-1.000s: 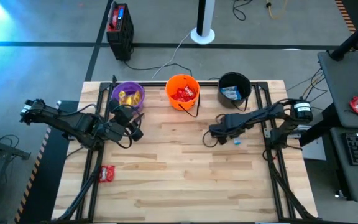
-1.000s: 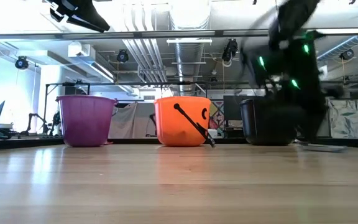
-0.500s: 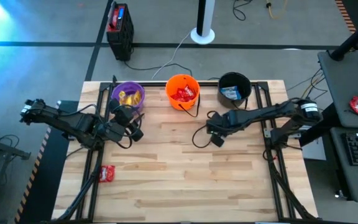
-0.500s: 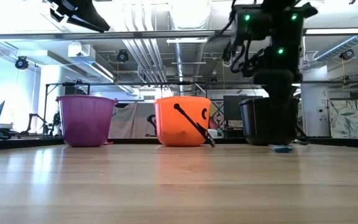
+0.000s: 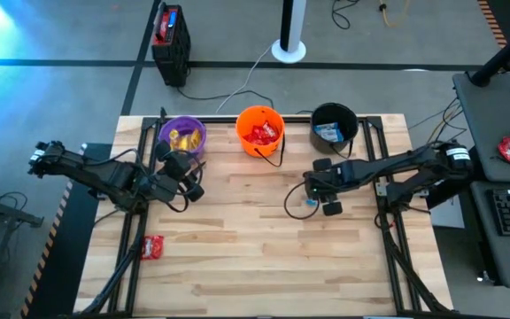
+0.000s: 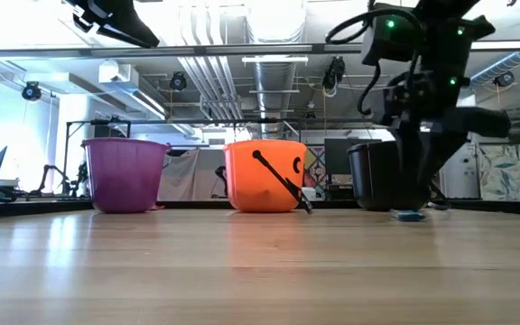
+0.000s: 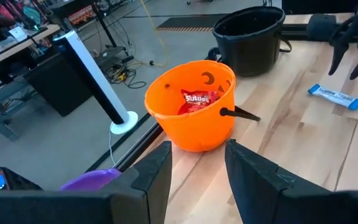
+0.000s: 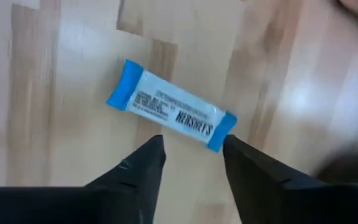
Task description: Sort candy by brand, put in halloween buckets
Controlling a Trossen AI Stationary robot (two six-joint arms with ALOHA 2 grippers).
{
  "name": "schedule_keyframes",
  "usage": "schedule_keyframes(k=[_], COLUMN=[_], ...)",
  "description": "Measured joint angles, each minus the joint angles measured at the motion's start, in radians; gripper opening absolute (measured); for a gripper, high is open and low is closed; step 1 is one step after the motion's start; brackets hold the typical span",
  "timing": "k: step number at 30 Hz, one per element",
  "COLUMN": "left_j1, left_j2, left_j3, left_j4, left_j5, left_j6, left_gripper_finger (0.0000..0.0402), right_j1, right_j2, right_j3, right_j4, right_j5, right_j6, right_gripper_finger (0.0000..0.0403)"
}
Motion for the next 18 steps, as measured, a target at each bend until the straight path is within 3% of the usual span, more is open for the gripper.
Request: schedule_keyframes(k=[8, 18], left_j1=[0.0, 0.0], left_j2=[0.0, 0.0], left_j3=[-0.01, -0.023], left_j4=[0.001, 0.009], left_j5=[0.001, 0.001], left_j6=[0.0, 0.0], left_gripper_finger=[0.0134, 0.0134], right_j1=[0.004, -0.009], right_j2=[0.091, 0.229], right_j3=[-0.027, 0.056], right_j4=[0.053, 0.059], right_j5=[-0.001, 0.027], right_j6=[-0.305, -0.595], right_gripper_finger=[0.0218, 0.0231])
